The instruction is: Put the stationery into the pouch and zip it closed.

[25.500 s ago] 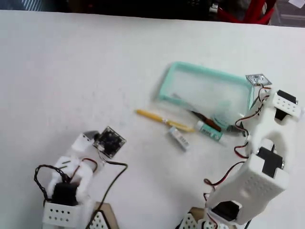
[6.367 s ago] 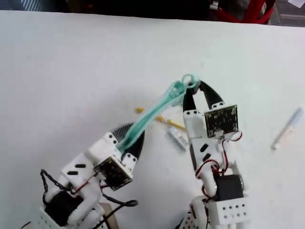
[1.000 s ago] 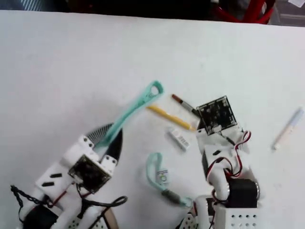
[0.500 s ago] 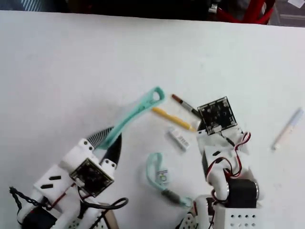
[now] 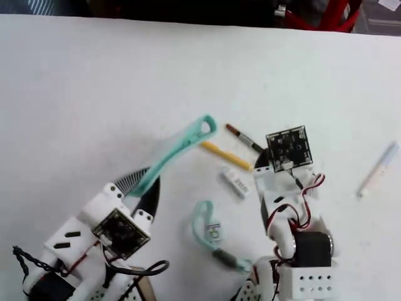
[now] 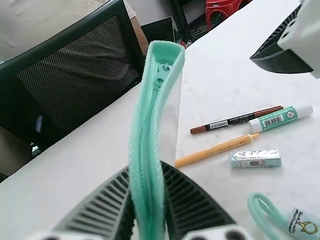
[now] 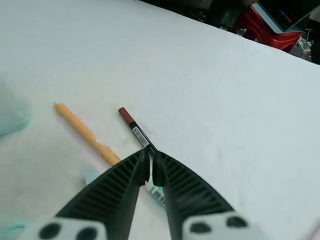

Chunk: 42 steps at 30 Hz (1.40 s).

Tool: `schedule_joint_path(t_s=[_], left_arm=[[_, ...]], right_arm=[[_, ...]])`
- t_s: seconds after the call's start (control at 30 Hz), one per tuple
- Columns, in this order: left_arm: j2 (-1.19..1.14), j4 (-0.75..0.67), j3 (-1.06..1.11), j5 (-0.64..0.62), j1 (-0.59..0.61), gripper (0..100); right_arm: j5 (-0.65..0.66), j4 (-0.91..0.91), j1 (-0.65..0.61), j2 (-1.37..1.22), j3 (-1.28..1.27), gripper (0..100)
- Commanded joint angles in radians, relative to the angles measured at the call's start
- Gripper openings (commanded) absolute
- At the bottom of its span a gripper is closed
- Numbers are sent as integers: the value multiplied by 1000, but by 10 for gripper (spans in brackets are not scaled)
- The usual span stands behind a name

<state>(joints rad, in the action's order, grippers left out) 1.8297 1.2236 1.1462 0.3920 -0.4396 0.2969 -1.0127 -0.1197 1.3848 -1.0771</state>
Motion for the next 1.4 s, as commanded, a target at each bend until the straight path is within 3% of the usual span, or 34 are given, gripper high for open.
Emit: schedule_joint_path(t_s=[0.0,0.17,0.33,0.47,0.6,0.7,0.87,1.2,1.37], left_arm=[[-5,8,38,9,8,21],[-5,-21,52,6,8,21],[-5,-34,54,6,8,21],[-5,-52,57,5,8,21],[-5,-55,69,5,8,21],[-5,-89,107,5,10,21],[-5,-158,158,5,8,21],[-5,-163,152,5,12,21],[-5,-189,152,5,16,21]], right_arm=[[-9,21,-59,7,100,23],[-57,-84,-173,-2,347,122],[-63,-288,-358,-50,686,78],[-106,-507,-519,-337,994,106],[-216,-691,-529,-707,1326,111],[-252,-707,-535,-858,1473,113],[-255,-707,-545,-949,1499,113],[-247,-708,-532,-918,1352,113],[-147,-707,-529,-914,1229,113]])
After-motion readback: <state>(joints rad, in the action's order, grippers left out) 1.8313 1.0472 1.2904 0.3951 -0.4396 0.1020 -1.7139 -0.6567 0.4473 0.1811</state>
